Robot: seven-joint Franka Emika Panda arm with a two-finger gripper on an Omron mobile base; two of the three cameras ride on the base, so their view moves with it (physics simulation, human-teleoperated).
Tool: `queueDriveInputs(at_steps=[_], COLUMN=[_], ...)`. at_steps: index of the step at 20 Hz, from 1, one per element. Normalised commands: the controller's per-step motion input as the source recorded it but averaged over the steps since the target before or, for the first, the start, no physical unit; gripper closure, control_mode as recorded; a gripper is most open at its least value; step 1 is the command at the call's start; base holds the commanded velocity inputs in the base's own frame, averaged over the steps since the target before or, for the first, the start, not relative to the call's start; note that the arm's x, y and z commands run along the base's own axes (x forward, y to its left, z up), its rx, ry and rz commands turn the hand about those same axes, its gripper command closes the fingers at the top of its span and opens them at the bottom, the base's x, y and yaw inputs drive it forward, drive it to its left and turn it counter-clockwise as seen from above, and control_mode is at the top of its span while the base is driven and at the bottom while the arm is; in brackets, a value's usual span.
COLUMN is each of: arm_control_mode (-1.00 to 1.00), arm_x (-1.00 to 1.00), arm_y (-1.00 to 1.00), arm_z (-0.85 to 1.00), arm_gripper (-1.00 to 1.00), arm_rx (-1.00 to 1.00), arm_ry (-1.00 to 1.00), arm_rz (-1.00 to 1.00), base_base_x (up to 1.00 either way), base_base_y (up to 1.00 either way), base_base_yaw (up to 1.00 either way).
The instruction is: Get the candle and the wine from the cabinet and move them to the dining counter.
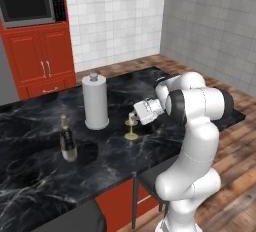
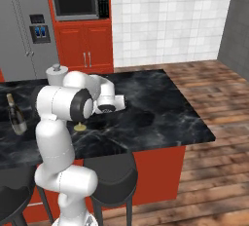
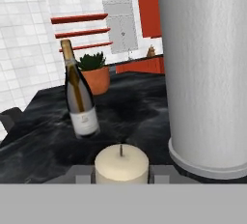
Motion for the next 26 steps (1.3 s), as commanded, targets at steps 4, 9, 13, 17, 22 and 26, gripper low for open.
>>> queueDriveInputs(at_steps=[4,9,13,17,22,26], arm_control_mode=[-1.0,-1.0,-1.0,-1.0,-1.0,-1.0], arm_x=[0.0,0.06,0.0,-0.01,-0.16,-0.4], arm_y=[0.0,0.0,0.0,0.0,0.0,0.0], arm_z=[0.0,0.0,0.28,0.61,0.7,0.71], arm_gripper=[-1.0,-1.0,-1.0,-1.0,-1.0,-1.0], arm_rx=[0.0,0.0,0.0,0.0,-0.01,-0.04], arm_ry=[0.0,0.0,0.0,0.0,0.0,0.0], arm_rz=[0.0,0.0,0.0,0.0,0.0,-0.05], base_base_x=[0.0,0.0,0.0,0.0,0.0,0.0], base_base_y=[0.0,0.0,0.0,0.0,0.0,0.0], base_base_yaw=[0.0,0.0,0.0,0.0,0.0,0.0])
